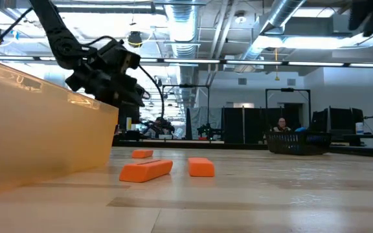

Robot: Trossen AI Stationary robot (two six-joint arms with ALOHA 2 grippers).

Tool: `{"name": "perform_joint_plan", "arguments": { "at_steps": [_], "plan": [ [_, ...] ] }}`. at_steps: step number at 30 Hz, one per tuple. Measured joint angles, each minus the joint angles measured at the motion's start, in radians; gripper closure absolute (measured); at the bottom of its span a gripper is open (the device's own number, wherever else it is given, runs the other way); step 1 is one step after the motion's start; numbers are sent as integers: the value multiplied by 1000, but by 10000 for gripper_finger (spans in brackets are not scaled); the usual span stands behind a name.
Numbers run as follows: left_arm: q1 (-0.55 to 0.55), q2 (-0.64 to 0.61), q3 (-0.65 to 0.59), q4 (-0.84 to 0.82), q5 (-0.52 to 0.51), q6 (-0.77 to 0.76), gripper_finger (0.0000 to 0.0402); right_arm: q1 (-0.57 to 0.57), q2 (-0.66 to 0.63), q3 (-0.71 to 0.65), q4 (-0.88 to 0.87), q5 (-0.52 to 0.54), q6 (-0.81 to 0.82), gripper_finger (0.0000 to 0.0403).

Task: Pick & Place School Supplies
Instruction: Put the orange eraser into the bottom black bin

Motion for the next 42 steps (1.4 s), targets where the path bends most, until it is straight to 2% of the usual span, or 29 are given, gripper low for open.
{"name": "perform_joint_plan", "arguments": {
  "at_steps": [5, 11, 18, 24, 28, 35, 42],
  "plan": [
    [1, 26, 0, 28, -11, -50, 273, -74, -47, 0, -36, 31, -138, 280],
    [-2, 26, 0, 31, -106, -118, 232, -138, -107, 0, -59, 80, -310, 280],
    [-84, 26, 0, 126, -296, -288, 246, -148, -168, 0, -114, 161, -458, 280],
    [-202, 26, 0, 136, -401, -388, 260, -148, -232, 0, -120, 186, -543, 280],
    [-236, 26, 0, 134, -476, -427, 260, -148, -271, 0, -119, 193, -581, 280],
    [-237, 26, 0, 87, -527, -448, 257, -144, -322, 0, -119, 230, -626, 280],
    [-237, 68, 2, 83, -528, -452, 257, -144, -338, 0, -118, 230, -656, 280]
  ]
}}
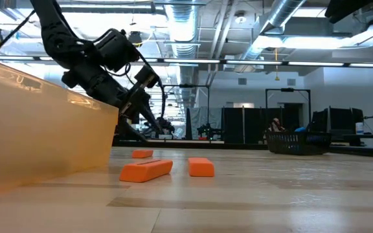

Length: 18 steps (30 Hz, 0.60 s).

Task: Pick & Place School Supplies
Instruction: Put the orange eraser into the bottom black bin

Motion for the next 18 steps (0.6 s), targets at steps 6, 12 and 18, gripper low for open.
{"name": "perform_joint_plan", "arguments": {
  "at_steps": [6, 12, 18],
  "plan": [
    [-16, 43, 0, 17, 20, -5, 257, 0, 0, 0, -1, 0, -16, 280],
    [-10, 47, 0, 19, 29, -5, 257, 0, 0, 0, 0, 0, -26, 280],
    [-10, 48, 0, 9, 44, -2, 257, -1, -1, 0, 0, 0, -26, 280]
  ]
}}
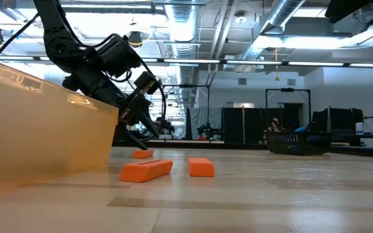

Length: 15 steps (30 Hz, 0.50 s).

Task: Pick & Place School Supplies
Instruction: Put the orange eraser into the bottom black bin

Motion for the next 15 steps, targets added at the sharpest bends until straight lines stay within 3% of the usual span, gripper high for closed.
{"name": "perform_joint_plan", "arguments": {
  "at_steps": [15],
  "plan": [
    [2, -2, -64, 11, 45, -11, 257, -1, -81, 0, 0, 0, -26, 280]
  ]
}}
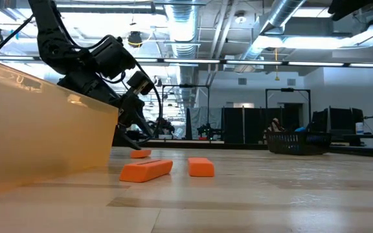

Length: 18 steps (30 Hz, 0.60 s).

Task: Pick & Place School Supplies
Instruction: Put the orange eraser into the bottom black bin

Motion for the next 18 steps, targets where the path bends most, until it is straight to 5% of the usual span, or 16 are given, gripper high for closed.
{"name": "perform_joint_plan", "arguments": {
  "at_steps": [18],
  "plan": [
    [-2, -3, -36, 18, 19, 3, 257, -3, -15, 0, 0, 0, -26, 280]
  ]
}}
